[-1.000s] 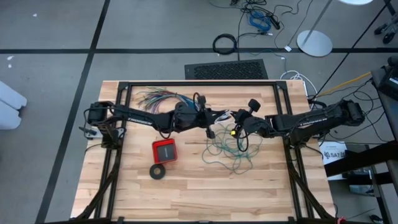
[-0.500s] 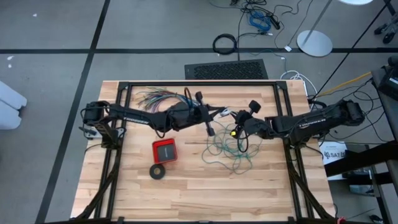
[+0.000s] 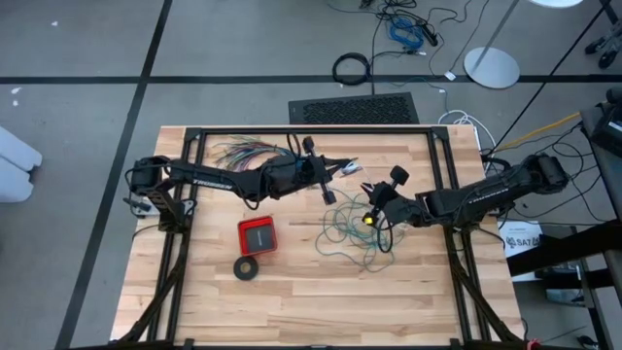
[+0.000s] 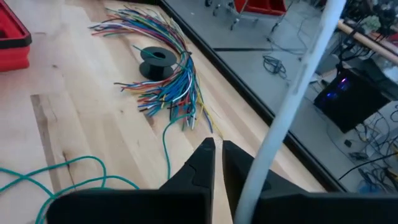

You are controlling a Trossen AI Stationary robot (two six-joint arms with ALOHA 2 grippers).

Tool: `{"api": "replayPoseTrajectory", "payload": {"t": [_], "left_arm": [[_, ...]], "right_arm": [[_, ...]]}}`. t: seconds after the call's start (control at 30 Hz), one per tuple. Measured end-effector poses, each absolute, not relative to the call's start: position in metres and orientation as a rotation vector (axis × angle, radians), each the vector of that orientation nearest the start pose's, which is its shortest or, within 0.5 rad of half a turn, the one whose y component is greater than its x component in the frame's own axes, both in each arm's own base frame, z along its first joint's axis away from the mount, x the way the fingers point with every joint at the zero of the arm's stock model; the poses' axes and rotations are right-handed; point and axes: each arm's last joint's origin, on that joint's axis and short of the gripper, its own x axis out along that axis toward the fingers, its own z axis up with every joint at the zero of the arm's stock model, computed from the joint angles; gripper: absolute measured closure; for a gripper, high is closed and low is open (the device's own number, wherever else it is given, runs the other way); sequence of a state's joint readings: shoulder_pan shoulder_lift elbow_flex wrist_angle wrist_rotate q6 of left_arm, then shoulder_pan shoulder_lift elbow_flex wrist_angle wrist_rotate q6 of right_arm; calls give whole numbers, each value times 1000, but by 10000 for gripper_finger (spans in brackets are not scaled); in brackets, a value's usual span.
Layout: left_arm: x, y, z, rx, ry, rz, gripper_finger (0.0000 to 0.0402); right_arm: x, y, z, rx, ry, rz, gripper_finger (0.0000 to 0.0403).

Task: Coil cords
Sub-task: Coil the white wire onto the spool

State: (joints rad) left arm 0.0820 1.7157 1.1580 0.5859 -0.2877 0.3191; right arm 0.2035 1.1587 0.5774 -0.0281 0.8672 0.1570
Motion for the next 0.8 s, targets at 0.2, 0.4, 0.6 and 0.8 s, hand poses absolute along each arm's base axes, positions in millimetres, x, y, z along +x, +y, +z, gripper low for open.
{"api": "replayPoseTrajectory", "payload": {"t": [0.2, 0.4, 0.6, 0.8], "left_arm": [[391, 45, 286, 301, 54, 377, 402], [390, 52, 286, 252, 46, 386, 402], [390, 57, 286, 212, 37, 374, 402], [390, 58, 285, 204, 39, 364, 402]], "right_arm": [[219, 39, 213, -226, 454, -694, 380], [214, 53, 214, -267, 415, -729, 380], [208, 65, 216, -291, 372, -760, 380], [203, 76, 217, -310, 334, -770, 380]]}}
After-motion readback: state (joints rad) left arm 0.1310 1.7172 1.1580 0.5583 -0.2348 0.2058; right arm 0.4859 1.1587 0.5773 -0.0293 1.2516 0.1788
